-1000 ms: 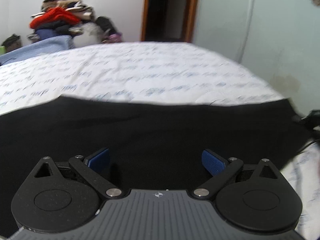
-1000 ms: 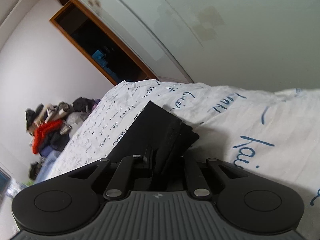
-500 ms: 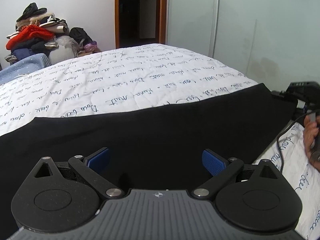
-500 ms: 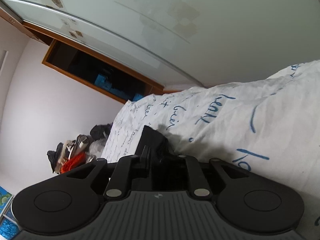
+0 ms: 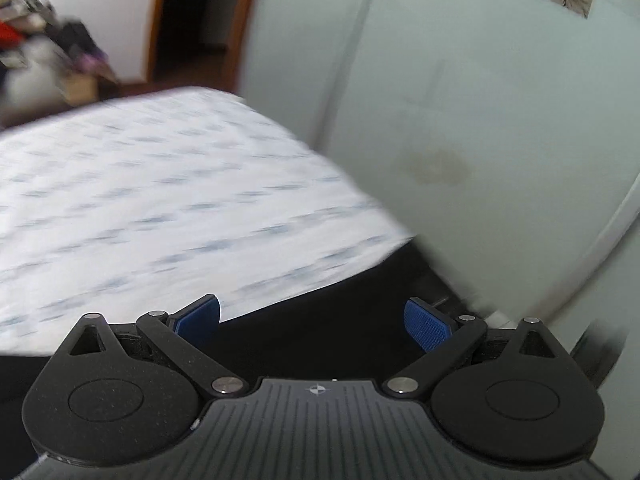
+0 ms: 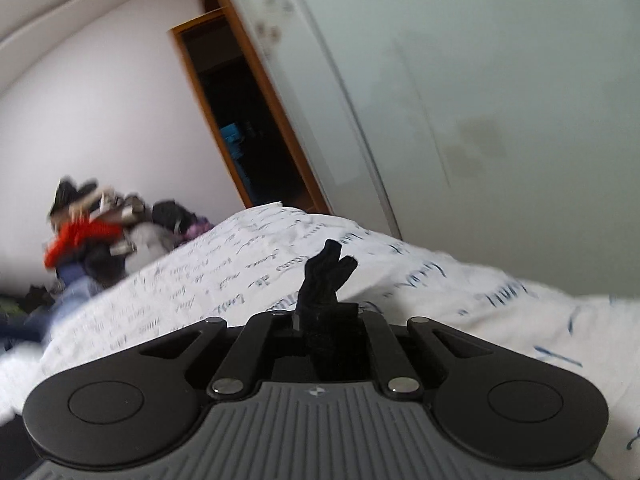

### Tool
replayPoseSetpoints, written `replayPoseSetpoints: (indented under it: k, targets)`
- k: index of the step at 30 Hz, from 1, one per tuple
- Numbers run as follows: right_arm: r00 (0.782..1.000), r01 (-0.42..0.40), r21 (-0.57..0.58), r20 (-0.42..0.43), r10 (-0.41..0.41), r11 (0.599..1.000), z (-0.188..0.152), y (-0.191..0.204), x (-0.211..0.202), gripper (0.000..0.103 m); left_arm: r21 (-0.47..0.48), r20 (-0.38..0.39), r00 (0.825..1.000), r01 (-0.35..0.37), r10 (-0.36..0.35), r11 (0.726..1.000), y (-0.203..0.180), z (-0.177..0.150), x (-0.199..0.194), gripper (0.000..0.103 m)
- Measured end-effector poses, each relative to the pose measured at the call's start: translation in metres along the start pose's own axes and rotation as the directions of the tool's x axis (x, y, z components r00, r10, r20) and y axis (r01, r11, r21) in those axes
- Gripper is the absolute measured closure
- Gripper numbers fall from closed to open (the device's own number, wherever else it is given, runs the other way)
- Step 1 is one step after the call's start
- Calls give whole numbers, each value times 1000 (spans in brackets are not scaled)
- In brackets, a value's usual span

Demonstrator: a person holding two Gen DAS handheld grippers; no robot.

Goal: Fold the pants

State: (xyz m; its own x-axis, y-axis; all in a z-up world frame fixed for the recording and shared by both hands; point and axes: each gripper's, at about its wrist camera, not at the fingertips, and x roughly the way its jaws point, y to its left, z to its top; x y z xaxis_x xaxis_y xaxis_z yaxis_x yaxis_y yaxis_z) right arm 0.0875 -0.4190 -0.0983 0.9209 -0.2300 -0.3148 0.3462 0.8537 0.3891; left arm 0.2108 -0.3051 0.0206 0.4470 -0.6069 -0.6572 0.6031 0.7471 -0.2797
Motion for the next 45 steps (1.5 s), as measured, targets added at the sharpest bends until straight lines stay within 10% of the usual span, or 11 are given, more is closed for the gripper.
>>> replayPoseSetpoints:
  k: [5, 15, 24, 31, 45]
  targets:
    - [1000, 16, -52, 22, -15, 999, -1, 7, -3, 98, 39, -193, 978, 89, -80, 995, -50, 35, 72, 8]
    - [999, 8, -136, 50, -1, 991, -5, 22, -8, 98, 140, -346, 935, -26, 73, 990, -82, 39, 142, 23]
    - [998, -47, -230, 38, 57, 972, -8, 34, -7, 97, 50, -311, 950, -26, 40, 998, -61, 41, 133, 83]
    - [992, -116, -273, 14, 124, 955, -11, 38, -11, 97, -122, -285, 958, -9, -26, 992, -28, 37, 113, 95]
    - [968, -252, -536, -133, 214, 806, -46, 122, -39, 96, -453, -193, 968, 58, -162, 890, 95, -21, 35, 92]
